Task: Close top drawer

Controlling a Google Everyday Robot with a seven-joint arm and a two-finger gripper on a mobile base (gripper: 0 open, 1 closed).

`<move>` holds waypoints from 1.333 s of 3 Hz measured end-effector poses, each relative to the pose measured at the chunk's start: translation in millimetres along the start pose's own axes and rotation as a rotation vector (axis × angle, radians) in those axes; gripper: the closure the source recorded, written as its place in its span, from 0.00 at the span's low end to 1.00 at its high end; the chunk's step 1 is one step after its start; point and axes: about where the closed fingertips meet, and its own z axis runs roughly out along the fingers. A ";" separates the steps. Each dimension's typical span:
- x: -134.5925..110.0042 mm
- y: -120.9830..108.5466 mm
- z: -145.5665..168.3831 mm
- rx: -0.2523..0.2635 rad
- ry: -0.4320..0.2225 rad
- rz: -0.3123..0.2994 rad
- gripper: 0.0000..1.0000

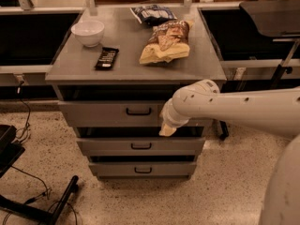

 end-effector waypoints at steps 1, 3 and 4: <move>-0.3 24.0 -37.3 0.005 0.000 -0.074 0.65; 19.1 63.5 -175.7 0.121 0.155 -0.170 1.00; 39.0 32.8 -245.9 0.273 0.234 -0.087 1.00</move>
Offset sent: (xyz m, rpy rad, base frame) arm -0.1760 -0.0537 0.1863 -0.2811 -0.2758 0.1443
